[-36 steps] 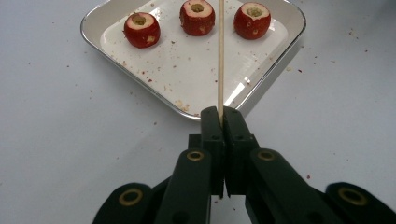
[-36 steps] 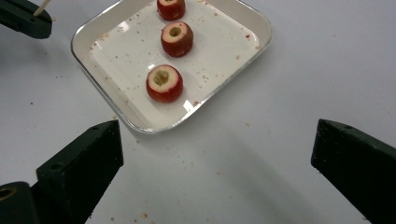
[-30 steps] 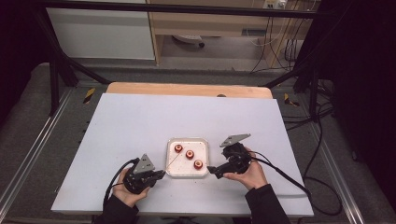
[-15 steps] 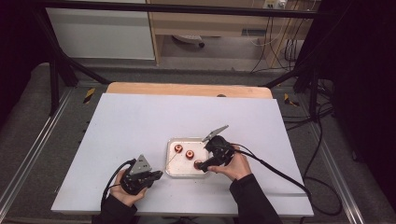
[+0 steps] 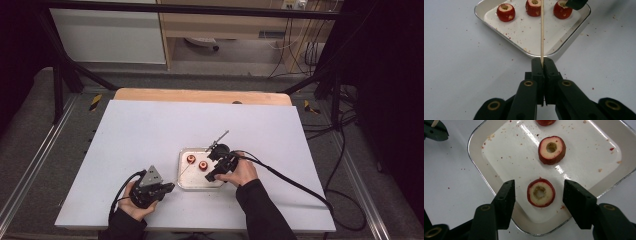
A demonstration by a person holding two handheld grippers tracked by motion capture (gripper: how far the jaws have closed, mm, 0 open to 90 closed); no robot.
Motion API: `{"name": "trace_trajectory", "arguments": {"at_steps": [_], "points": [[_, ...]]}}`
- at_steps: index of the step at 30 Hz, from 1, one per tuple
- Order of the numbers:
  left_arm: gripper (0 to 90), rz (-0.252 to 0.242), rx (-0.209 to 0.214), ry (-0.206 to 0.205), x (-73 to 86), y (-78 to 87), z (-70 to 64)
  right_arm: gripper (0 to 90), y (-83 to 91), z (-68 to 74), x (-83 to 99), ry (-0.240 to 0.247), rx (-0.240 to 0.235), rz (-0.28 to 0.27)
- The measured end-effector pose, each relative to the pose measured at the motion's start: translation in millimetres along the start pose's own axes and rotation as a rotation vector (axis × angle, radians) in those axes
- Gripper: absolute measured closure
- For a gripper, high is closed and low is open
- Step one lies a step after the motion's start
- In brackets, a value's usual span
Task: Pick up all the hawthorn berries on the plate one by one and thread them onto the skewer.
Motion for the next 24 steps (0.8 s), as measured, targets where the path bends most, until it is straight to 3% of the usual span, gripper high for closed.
{"name": "trace_trajectory", "arguments": {"at_steps": [16, 24], "points": [[88.3, 0.017, -0.01, -0.001, 0.2, -1.8, -0.9, 59.9, -12.9, -3.8, -1.8, -0.015, -0.017, 0.049], [88.3, 0.012, -0.013, -0.003, 0.2, -1.0, -1.1, 60.7, -9.1, -3.7, -1.8, -0.024, -0.021, 0.043]]}}
Point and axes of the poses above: each handheld gripper's, and its own axes: y roughly backward along the jaws, x roughly out of its underside, z roughly to its left, the point moved 1 cm from there along -y, roughly forward along the jaws, and after that the axes turned 5 degrees about x, right-handed, at the moved point
